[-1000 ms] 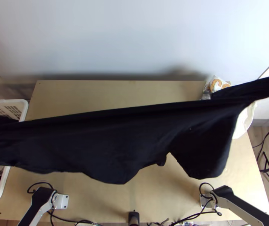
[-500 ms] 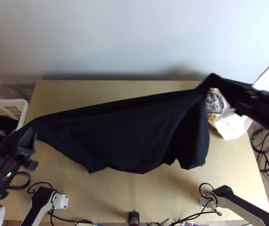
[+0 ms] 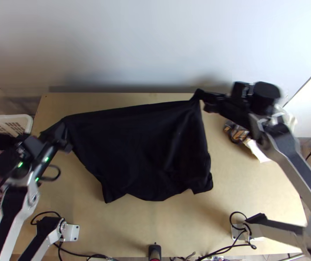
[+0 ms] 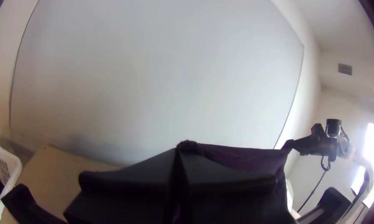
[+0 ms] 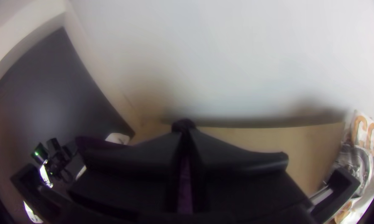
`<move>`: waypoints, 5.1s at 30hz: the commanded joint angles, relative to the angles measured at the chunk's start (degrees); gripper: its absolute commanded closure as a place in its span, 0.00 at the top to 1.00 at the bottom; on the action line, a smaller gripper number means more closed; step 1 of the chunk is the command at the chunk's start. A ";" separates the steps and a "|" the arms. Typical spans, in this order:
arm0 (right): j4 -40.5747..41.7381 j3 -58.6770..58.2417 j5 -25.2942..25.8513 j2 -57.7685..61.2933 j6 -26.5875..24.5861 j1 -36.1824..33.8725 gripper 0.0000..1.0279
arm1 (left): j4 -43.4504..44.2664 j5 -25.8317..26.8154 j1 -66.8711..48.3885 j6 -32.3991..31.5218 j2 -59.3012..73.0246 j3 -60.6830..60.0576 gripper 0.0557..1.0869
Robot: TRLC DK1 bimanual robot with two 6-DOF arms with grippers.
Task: Fold the t-shirt
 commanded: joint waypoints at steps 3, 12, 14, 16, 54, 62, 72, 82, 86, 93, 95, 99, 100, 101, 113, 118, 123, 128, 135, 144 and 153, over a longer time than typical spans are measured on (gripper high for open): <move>15.56 -3.69 0.38 16.98 -4.24 -3.15 0.02 | 19.73 -1.13 2.40 1.44 28.26 -1.22 0.04; 22.15 2.81 4.24 32.45 -9.42 -5.00 0.02 | 23.77 -5.53 2.32 3.20 54.46 13.55 0.04; 22.33 6.50 5.74 35.44 -9.51 -5.17 0.02 | 23.77 -6.93 2.40 3.29 59.38 17.85 0.04; 22.33 10.02 6.97 37.72 -9.51 -5.35 0.02 | 23.68 -8.16 2.40 3.20 63.16 21.98 0.04; -6.94 5.36 9.69 25.94 -21.02 1.86 0.96 | 3.03 -9.66 4.51 12.25 60.87 21.11 0.05; -3.42 -5.45 7.76 19.09 -22.08 -5.61 0.96 | -5.41 -8.69 4.07 6.63 57.80 22.51 0.96; -0.26 -13.80 5.39 18.65 -22.43 -8.16 0.96 | -13.67 -7.02 9.79 4.96 47.86 23.57 0.96; 1.24 -8.44 3.98 26.47 -19.26 -2.10 0.95 | -21.06 -7.02 9.79 5.48 40.83 21.98 0.96; -0.79 -4.92 3.72 28.67 -18.39 0.98 0.93 | -21.06 -7.37 9.61 4.96 36.88 18.56 0.96; -3.60 -4.22 3.89 28.14 -22.25 4.50 0.01 | -21.41 -7.64 12.07 5.48 33.71 15.13 0.96; -3.60 -5.19 4.07 27.70 -23.92 4.50 0.03 | -21.50 -7.64 12.42 5.48 32.57 14.51 0.96; -1.23 -5.19 8.81 27.70 -26.38 4.58 0.03 | -21.85 -7.64 13.04 5.57 30.81 13.28 0.96; 0.36 -4.75 9.87 27.70 -26.65 4.50 0.03 | -21.85 -7.64 13.04 5.57 30.55 12.67 0.96; 1.76 -4.04 10.83 27.79 -27.00 4.41 0.03 | -21.85 -7.64 13.04 5.57 30.37 12.32 0.96; 16.35 2.37 23.05 26.12 -33.50 7.48 0.03 | -21.06 -7.64 12.69 5.48 28.18 7.31 0.96; 24.44 2.11 27.62 29.55 -36.23 8.01 0.03 | -21.06 -7.64 12.60 5.22 27.03 5.72 0.96; 22.86 -3.08 27.53 30.43 -33.85 8.10 0.59 | -21.23 -7.64 12.25 5.39 23.61 3.26 0.96; 17.41 -10.46 27.36 23.92 -29.20 7.75 0.97 | -22.37 -7.55 12.25 5.48 19.83 1.07 0.96; 9.32 -13.18 26.39 7.66 -10.48 1.68 0.97 | -27.47 -7.55 7.77 4.87 11.39 -0.34 0.96; -6.41 -25.49 21.82 -9.74 -8.19 2.91 0.94 | -37.67 -7.20 3.02 5.04 -2.41 -5.97 0.96; -14.85 -35.77 18.13 -16.42 -5.38 8.45 0.94 | -45.23 -5.97 2.67 4.87 -11.99 -9.22 0.96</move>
